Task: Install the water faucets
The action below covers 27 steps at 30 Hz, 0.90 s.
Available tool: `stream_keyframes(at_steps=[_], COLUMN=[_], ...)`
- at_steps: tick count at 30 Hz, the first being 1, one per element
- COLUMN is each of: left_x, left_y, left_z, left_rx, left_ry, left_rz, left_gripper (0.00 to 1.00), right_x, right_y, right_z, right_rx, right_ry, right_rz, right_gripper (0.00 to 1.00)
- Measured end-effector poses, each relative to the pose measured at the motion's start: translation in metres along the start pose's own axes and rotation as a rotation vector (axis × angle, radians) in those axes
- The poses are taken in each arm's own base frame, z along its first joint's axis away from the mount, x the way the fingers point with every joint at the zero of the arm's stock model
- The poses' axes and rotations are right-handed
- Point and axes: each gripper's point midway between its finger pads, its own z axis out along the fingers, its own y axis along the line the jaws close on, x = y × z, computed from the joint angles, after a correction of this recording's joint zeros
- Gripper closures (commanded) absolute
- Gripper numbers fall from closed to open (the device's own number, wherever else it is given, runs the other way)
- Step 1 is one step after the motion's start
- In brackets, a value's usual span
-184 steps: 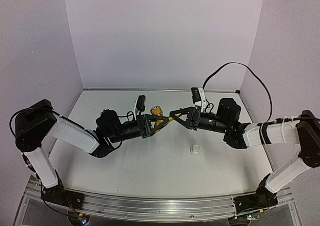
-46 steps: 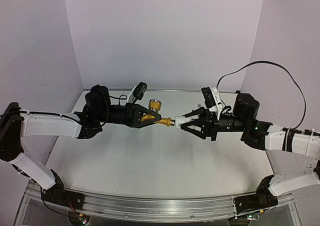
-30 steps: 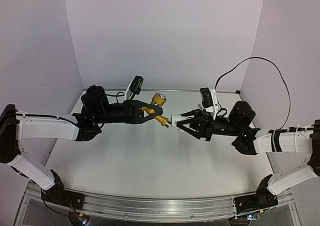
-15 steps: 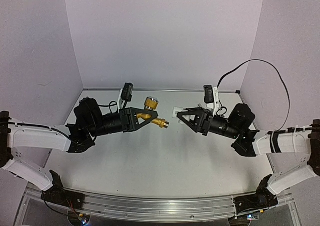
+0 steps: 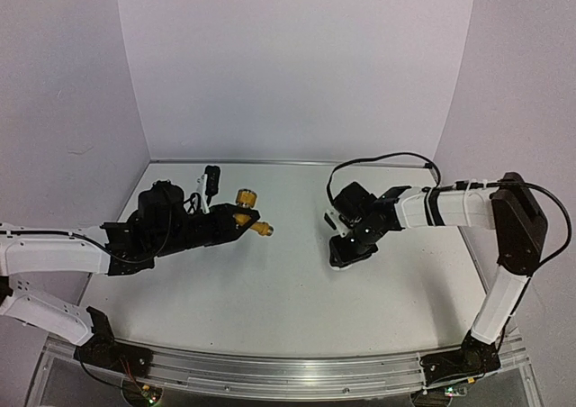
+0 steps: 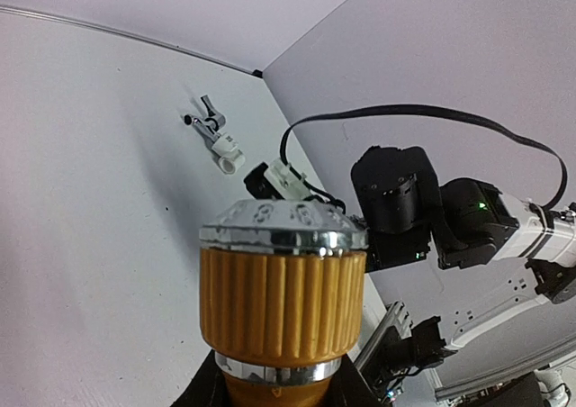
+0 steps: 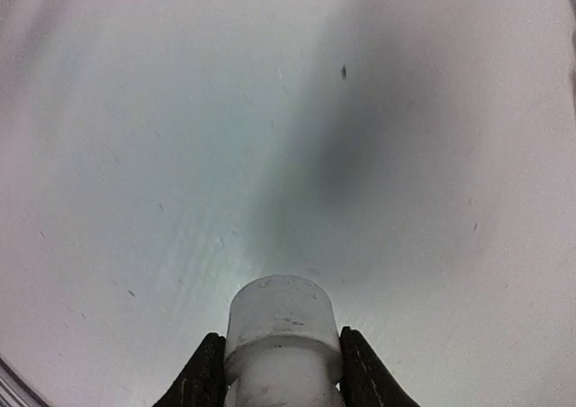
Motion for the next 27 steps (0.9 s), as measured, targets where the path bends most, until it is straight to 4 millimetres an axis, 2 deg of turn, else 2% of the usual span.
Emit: stream_keyframes(at_steps=[2,6,8,11,13,18,20,24,27], left_x=[0.001,0.002,0.003,0.003,0.003,0.003,0.003,0.002,0.003], left_y=[0.002,0.002,0.003,0.003,0.003,0.003,0.002,0.001,-0.002], left_z=[0.002,0.006,0.006,0.006,0.006,0.006,0.006,0.006,0.006], left_rx=[-0.015,-0.019,-0.022,-0.021,-0.021,-0.021,-0.021,-0.019,-0.002], left_ry=[0.008,0.017,0.022,0.025,0.026,0.025,0.025,0.026,0.033], left_rz=[0.005,0.011,0.011,0.012,0.012,0.013,0.013,0.011,0.003], left_gripper=[1.0,1.0,1.0,1.0,1.0,1.0,1.0,1.0,1.0], right_x=[0.019,0.024,0.028,0.038,0.039,0.039,0.038,0.025,-0.003], right_y=[-0.003,0.003,0.006,0.009,0.011,0.017,0.017,0.024,0.049], right_z=[0.002,0.004,0.008,0.02,0.024,0.026,0.025,0.006,-0.033], right_rx=[0.011,-0.005,-0.001,0.02,0.039,0.056,0.058,0.024,-0.113], right_ry=[0.073,0.091,0.103,0.135,0.136,0.128,0.124,0.068,-0.067], right_rz=[-0.006,-0.018,-0.03,-0.052,-0.069,-0.088,-0.088,-0.083,-0.09], right_gripper=[0.97,0.85,0.76,0.71,0.63,0.36,0.29,0.25,0.25])
